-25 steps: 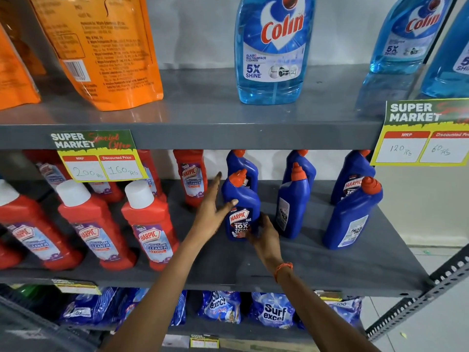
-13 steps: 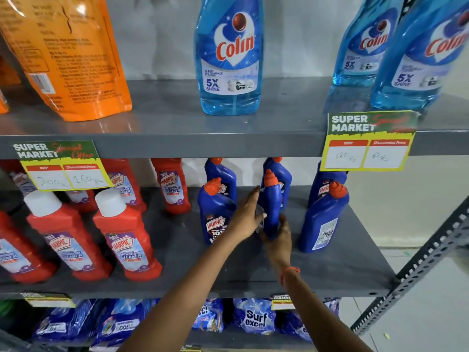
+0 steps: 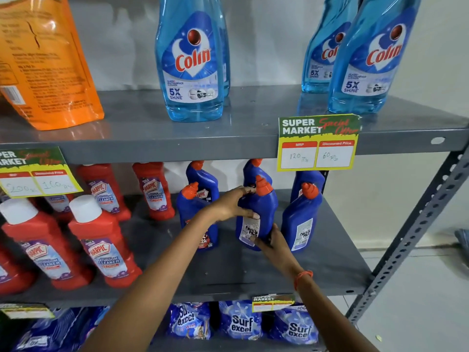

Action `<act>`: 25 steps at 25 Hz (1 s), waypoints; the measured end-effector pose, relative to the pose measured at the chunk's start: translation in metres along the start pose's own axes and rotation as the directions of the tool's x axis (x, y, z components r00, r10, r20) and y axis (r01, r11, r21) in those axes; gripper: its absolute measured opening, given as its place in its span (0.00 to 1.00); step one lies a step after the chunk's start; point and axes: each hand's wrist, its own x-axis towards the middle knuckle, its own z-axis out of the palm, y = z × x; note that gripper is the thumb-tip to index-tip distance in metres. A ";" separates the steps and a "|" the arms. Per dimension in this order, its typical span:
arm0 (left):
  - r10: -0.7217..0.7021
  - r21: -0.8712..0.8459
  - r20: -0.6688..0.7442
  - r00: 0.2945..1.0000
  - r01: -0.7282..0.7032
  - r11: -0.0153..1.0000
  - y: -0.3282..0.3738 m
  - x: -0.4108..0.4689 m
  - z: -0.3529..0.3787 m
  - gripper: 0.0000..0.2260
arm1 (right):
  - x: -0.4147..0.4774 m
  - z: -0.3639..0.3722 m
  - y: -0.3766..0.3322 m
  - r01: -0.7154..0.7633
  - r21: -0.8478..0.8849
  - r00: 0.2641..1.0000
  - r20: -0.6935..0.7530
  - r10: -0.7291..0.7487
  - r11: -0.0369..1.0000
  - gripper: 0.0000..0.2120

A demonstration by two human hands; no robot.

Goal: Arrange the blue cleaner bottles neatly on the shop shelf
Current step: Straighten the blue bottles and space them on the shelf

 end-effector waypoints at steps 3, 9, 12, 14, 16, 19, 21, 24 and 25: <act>-0.036 -0.063 -0.224 0.974 0.023 0.998 0.005 -0.004 0.014 0.28 | -0.013 0.005 -0.005 0.063 -0.054 0.990 -0.126 -0.070 0.997 0.27; -0.057 0.079 -0.594 0.802 0.129 0.989 0.017 -0.017 0.048 0.24 | -0.027 0.031 -0.015 0.058 -0.238 0.953 -0.277 -0.125 0.970 0.52; -0.005 -0.204 -0.380 0.925 -0.078 0.976 0.008 -0.028 0.048 0.21 | -0.026 0.015 -0.006 0.129 -0.034 0.959 -0.251 -0.134 0.991 0.37; -0.002 -0.386 -0.160 0.987 -0.061 0.921 -0.006 -0.030 0.036 0.21 | -0.025 0.002 -0.005 0.078 0.130 0.989 -0.135 -0.060 0.988 0.23; -0.023 -0.381 -0.105 0.994 -0.019 0.925 -0.015 -0.031 0.031 0.20 | -0.022 -0.002 -0.003 -0.003 0.200 1.000 -0.005 0.004 0.980 0.18; -0.035 -0.342 -0.299 0.953 -0.074 0.937 -0.017 -0.034 0.041 0.20 | -0.014 0.000 0.000 -0.023 0.197 0.999 0.049 0.014 0.980 0.22; -0.029 -0.337 -0.422 0.906 -0.127 0.933 -0.024 -0.035 0.049 0.20 | -0.009 0.003 0.003 -0.011 0.195 1.000 0.010 0.009 0.981 0.25; -0.045 -0.316 -0.542 0.839 -0.154 0.936 -0.035 -0.035 0.056 0.18 | -0.004 0.007 0.003 0.001 0.143 0.999 -0.035 0.004 0.990 0.26; -0.051 -0.313 -0.562 0.825 -0.155 0.937 -0.036 -0.036 0.057 0.17 | -0.003 0.008 0.004 0.005 0.117 0.998 -0.059 0.002 0.993 0.27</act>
